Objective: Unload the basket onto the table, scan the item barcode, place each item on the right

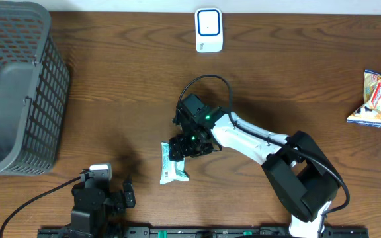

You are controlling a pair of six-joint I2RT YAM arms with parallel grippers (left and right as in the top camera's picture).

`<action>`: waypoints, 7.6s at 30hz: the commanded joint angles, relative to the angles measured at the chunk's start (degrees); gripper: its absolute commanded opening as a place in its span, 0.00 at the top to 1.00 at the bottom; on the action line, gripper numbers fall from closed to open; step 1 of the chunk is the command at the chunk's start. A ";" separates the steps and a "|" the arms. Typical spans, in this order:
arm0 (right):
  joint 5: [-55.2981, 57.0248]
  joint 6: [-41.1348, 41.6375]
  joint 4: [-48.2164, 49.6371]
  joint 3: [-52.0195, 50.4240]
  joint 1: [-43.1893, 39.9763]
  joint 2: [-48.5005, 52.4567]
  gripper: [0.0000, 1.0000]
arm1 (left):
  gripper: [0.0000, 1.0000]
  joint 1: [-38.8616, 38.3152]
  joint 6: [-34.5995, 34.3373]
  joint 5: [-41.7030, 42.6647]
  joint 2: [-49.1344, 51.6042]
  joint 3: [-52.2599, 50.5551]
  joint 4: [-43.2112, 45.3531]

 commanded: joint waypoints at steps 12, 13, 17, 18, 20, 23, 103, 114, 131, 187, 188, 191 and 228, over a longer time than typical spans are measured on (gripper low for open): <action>9.03 4.02 2.29 -0.13 2.84 4.22 0.47 | 0.02 -0.13 -0.11 0.07 -0.35 -0.11 -0.50; 8.50 4.17 2.62 -0.13 2.51 5.75 0.53 | 0.02 -0.13 -0.11 0.07 -0.35 -0.11 -0.50; 5.77 4.11 3.61 -0.11 1.33 9.42 0.86 | 0.02 -0.13 -0.11 0.07 -0.35 -0.11 -0.50; 4.94 4.09 3.63 -0.11 0.92 9.53 0.95 | 0.02 -0.13 -0.11 0.07 -0.35 -0.11 -0.50; 4.02 4.09 3.58 0.00 0.00 9.20 0.99 | 0.02 -0.13 -0.11 0.07 -0.35 -0.11 -0.50; 3.08 4.07 3.61 0.28 -1.40 6.78 0.99 | 0.02 -0.13 -0.11 0.07 -0.35 -0.11 -0.50; 67.60 -67.73 74.07 38.36 -11.61 36.72 0.99 | 0.02 -0.13 -0.11 0.07 -0.35 -0.11 -0.50; 78.58 -76.78 76.67 38.40 -11.52 36.46 0.99 | 0.02 -0.13 -0.11 0.07 -0.35 -0.11 -0.50; 113.68 -95.23 88.41 35.43 -35.12 36.37 0.99 | 0.02 -0.13 -0.11 0.07 -0.35 -0.11 -0.50; 86.86 -78.86 -6.56 56.89 7.32 -12.24 0.01 | 0.02 -0.13 -0.11 0.07 -0.35 -0.11 -0.50; 84.13 -72.76 -13.03 56.89 7.28 -12.52 0.01 | 0.02 -0.13 -0.11 0.07 -0.35 -0.11 -0.50; 64.89 -54.23 -36.11 56.87 4.90 -12.79 0.01 | 0.02 -0.13 -0.11 0.07 -0.35 -0.11 -0.50; 14.97 -71.56 -18.60 34.42 -12.07 -17.94 0.01 | 0.02 -0.13 -0.11 0.07 -0.35 -0.11 -0.50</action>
